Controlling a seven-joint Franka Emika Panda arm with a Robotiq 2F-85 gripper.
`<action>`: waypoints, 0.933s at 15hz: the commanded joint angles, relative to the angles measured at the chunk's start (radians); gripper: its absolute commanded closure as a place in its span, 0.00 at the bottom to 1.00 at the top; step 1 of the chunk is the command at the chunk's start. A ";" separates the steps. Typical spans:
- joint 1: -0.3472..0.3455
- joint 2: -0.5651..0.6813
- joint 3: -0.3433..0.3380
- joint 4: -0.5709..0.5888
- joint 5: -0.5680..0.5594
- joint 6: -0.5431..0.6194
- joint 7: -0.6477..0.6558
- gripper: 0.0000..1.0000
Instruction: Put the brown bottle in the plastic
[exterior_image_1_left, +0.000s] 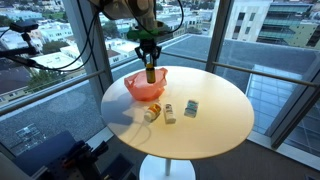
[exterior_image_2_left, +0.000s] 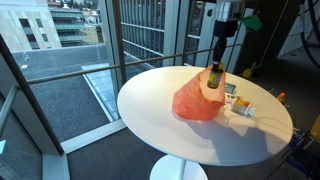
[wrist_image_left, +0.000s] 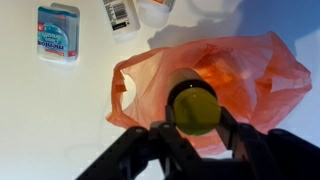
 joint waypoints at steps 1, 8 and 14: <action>-0.009 0.064 0.006 0.062 0.033 -0.024 -0.011 0.81; -0.004 0.122 0.009 0.063 0.042 0.010 -0.004 0.81; -0.001 0.151 0.010 0.050 0.034 0.082 0.005 0.81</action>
